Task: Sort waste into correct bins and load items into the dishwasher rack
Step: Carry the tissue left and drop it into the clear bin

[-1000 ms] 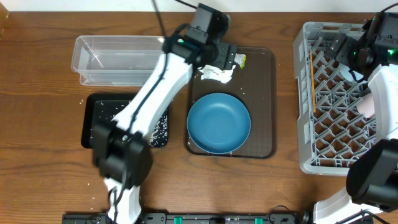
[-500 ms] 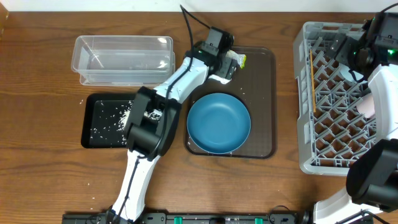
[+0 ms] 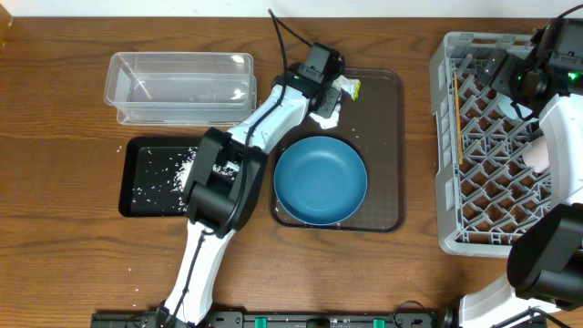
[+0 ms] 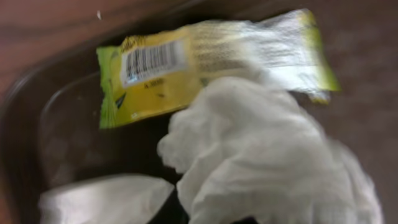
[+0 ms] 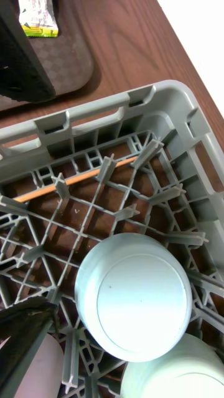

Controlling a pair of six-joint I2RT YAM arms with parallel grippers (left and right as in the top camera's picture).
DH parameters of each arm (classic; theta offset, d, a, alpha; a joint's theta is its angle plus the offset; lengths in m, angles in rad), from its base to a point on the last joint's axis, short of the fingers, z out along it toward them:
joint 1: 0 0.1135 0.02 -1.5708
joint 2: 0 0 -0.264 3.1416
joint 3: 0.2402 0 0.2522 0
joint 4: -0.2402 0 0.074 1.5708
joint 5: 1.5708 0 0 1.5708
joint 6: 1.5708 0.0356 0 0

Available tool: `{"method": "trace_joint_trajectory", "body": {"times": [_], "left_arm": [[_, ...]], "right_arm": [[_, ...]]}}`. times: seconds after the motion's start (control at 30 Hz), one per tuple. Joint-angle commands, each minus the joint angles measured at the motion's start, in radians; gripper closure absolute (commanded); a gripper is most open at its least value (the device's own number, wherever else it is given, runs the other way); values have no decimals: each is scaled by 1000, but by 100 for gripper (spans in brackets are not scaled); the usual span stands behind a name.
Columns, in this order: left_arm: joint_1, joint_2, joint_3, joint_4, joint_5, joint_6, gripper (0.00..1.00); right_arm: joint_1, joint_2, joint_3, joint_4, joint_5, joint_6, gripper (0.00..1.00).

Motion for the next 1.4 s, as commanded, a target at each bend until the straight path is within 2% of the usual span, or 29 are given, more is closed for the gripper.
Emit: {"method": "trace_joint_trajectory", "body": {"times": [0.0,0.17,0.27,0.37,0.47,0.57,0.73,0.83,1.1,1.13,1.2,1.27,1.3,1.37], "left_arm": [[-32,-148,12,-50,-9,2,91],[-45,-270,12,-164,-11,2,94],[-40,-330,12,-199,-75,2,94],[-32,-372,12,-209,-221,2,94],[-10,-394,12,-209,-433,-3,94],[32,-397,12,-224,-563,-57,94],[146,-394,1,-245,-565,-228,94],[217,-390,0,-227,-537,-257,94],[397,-389,-4,-191,-351,-292,93],[412,-389,-4,-194,-337,-292,89],[433,-389,-4,-202,-312,-292,69],[448,-389,-4,-214,-281,-292,64],[451,-389,-4,-217,-274,-292,59],[452,-389,-4,-221,-273,-292,40]], "right_arm": [[-6,-16,1,0,7,5,1],[-6,-16,1,0,6,6,1],[-6,-16,1,0,7,6,1],[-6,-16,1,0,7,5,1],[-6,-16,1,0,7,6,1],[-6,-16,1,0,7,6,1],[-6,-16,1,0,6,6,1],[-6,-16,1,0,7,6,1],[-6,-16,1,0,7,6,1],[-6,-16,1,0,7,5,1],[-6,-16,1,0,7,6,1],[-6,-16,1,0,6,6,1],[-6,-16,1,0,7,6,1],[-6,-16,1,0,7,6,1]]}}
